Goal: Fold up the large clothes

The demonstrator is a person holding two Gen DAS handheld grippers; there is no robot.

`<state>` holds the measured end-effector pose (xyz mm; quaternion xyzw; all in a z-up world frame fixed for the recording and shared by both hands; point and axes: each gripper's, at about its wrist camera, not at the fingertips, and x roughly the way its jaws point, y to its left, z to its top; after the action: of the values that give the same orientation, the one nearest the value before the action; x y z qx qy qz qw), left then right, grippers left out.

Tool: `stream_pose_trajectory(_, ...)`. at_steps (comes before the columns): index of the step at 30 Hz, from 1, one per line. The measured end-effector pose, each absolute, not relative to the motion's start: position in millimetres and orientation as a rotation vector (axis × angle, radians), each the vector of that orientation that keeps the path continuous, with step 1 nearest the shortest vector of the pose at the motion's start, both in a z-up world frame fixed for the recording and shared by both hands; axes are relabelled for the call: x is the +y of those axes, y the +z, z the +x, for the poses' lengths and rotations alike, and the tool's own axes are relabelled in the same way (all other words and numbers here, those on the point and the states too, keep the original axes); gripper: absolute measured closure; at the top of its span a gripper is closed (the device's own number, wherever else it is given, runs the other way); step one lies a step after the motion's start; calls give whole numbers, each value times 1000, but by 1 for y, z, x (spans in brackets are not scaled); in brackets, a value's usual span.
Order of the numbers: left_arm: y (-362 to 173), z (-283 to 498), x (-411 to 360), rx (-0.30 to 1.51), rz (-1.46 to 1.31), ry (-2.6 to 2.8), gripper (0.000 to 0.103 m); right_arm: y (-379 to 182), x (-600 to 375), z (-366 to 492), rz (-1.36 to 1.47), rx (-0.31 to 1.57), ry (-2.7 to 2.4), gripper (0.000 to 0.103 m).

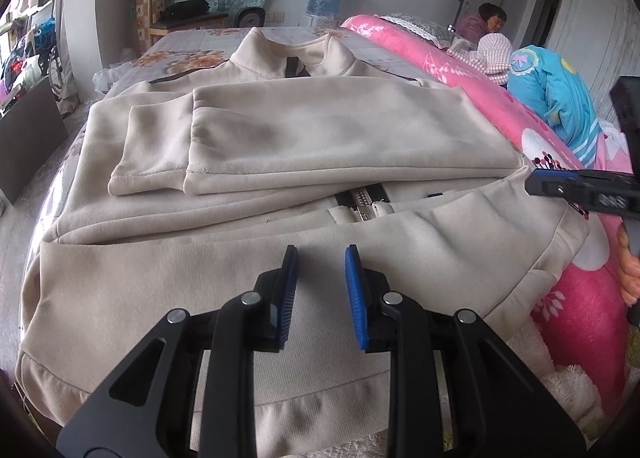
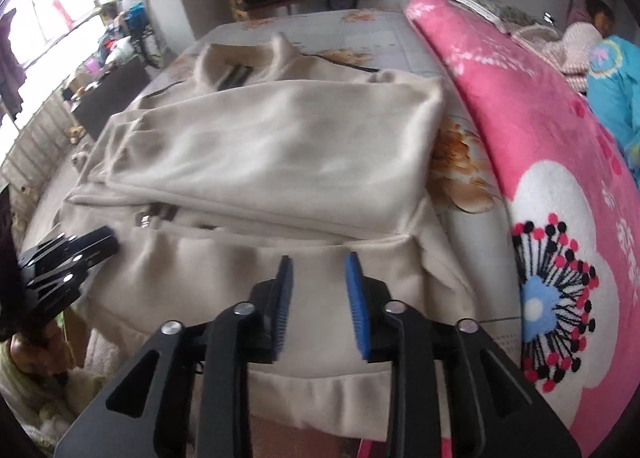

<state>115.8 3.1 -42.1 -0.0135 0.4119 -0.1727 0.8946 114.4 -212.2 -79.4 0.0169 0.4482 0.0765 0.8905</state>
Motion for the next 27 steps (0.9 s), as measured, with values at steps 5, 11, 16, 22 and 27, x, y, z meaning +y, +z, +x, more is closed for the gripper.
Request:
stream_pose_trajectory(5, -42, 116, 1, 862, -19, -355, 79, -89, -171, 96, -83, 943, 285, 45)
stream_pose_trajectory(11, -37, 119, -1, 904, -5, -360, 70, -108, -169, 102, -68, 996, 249, 40)
stream_pose_trajectory(16, -19, 114, -3, 890, 27, -342, 38, -84, -168, 97, -33, 915, 275, 25)
stream_pose_trajectory(22, 2, 124, -7, 892, 78, -234, 20, -66, -176, 104, 25, 867, 245, 18)
stream_pose_trajectory(27, 3, 144, -8, 944, 98, -118, 18, -66, -185, 113, 62, 876, 197, 17)
